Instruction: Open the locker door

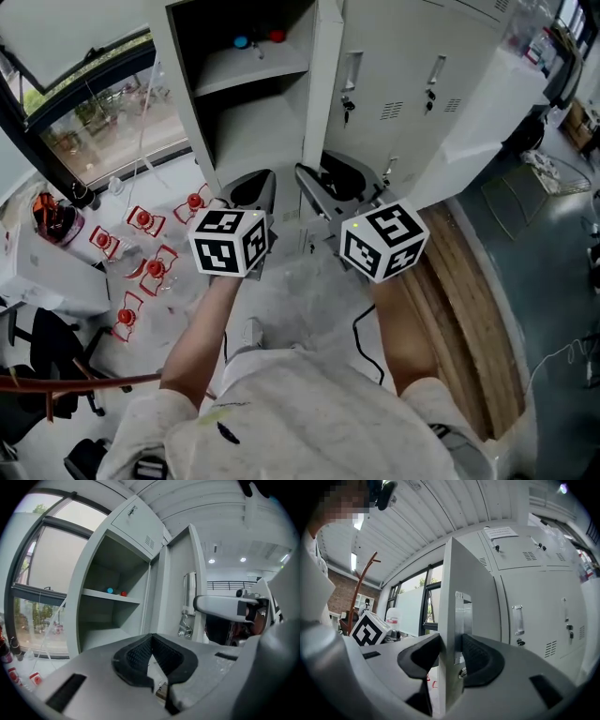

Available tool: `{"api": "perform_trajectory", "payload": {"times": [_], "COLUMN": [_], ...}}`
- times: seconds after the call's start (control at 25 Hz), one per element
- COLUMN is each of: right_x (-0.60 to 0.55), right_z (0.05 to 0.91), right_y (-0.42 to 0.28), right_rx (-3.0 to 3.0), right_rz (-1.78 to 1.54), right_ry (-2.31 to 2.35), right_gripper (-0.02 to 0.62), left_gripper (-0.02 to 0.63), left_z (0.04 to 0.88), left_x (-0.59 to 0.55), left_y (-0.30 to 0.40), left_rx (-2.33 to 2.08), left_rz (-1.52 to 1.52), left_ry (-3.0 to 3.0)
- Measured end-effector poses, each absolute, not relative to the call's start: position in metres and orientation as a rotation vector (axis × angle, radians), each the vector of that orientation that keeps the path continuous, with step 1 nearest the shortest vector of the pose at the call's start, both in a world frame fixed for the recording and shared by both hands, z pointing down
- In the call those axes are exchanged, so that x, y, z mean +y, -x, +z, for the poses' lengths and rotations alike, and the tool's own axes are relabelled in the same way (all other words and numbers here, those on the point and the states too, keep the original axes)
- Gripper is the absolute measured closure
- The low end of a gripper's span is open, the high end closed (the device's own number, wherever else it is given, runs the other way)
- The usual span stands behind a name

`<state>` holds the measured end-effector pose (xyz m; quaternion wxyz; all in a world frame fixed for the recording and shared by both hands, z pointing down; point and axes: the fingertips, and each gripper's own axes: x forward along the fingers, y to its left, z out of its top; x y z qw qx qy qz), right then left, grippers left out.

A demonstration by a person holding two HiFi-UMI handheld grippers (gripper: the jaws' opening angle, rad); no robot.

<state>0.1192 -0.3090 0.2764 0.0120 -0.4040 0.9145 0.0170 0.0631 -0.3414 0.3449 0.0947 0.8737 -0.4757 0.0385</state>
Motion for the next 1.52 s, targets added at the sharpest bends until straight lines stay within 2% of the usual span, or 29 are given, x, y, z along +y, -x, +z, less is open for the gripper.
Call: {"api": "perform_trajectory", "payload": {"times": [0.64, 1.0, 1.52], "right_x": [-0.308, -0.311, -0.323], "right_z": [0.278, 0.278, 0.280], "right_y": [-0.182, -0.224, -0.261], "right_rx": [2.708, 2.603, 2.450], "right_rz": [0.065, 0.083, 0.077], "right_ry": [1.480, 1.679, 1.863], "right_gripper": [0.462, 0.498, 0.517], "left_gripper": [0.600, 0.600, 0.600], "left_z": [0.341, 0.340, 0.339], "left_x": [-0.360, -0.362, -0.370], "left_y": [-0.134, -0.183, -0.215], "left_rx": [-1.143, -0.948, -0.768], "left_rz": [0.170, 0.202, 0.200], "left_ry": [-2.744, -2.830, -2.891]}}
